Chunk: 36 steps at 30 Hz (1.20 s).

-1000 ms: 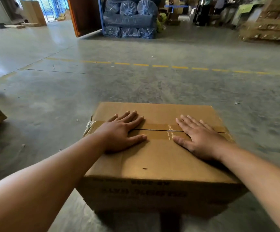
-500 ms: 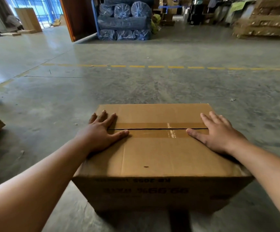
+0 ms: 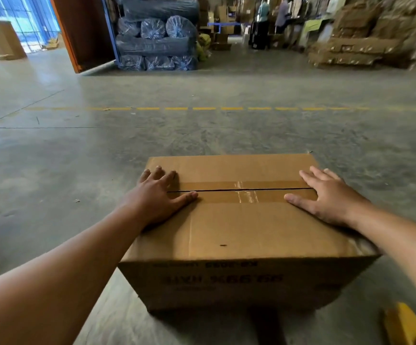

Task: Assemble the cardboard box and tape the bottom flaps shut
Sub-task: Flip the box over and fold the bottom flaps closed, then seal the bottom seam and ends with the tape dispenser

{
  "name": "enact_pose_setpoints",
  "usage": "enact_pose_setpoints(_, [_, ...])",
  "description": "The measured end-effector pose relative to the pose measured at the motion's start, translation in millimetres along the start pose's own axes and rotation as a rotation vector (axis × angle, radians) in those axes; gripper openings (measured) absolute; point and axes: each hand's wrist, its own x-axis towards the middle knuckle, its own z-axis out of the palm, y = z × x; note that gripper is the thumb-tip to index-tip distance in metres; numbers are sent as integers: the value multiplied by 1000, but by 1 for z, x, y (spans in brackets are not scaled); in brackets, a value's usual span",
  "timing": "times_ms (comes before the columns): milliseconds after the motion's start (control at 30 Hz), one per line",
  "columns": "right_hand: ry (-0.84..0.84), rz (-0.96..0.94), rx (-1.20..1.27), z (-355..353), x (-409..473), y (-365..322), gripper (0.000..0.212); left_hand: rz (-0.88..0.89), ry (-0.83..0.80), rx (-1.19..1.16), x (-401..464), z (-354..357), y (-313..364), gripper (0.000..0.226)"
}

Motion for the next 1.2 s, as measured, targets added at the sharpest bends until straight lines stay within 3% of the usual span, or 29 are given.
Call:
enact_pose_setpoints(233, [-83, -26, -101, 20, 3, 6, 104, -38, -145, 105, 6, 10, 7, 105])
enact_pose_setpoints(433, [-101, -64, -124, 21, 3, 10, 104, -32, -140, 227, 2, 18, 27, 107])
enact_pose_setpoints(567, [-67, -56, -116, 23, 4, 9, 98, 116, -170, 226, -4, 30, 82, 100])
enact_pose_setpoints(733, [-65, -102, -72, 17, -8, 16, 75, 387, -169, 221, -17, 58, 182, 88])
enact_pose_setpoints(900, [-65, -136, -26, 9, -38, 51, 61, 388, -175, 219, -13, 74, 245, 80])
enact_pose_setpoints(1067, [43, 90, 210, 14, -62, 107, 57, 493, -187, 203, -16, 83, 283, 82])
enact_pose_setpoints(1200, [-14, 284, 132, 45, -91, 157, 54, 510, -151, 189, -16, 92, 290, 91])
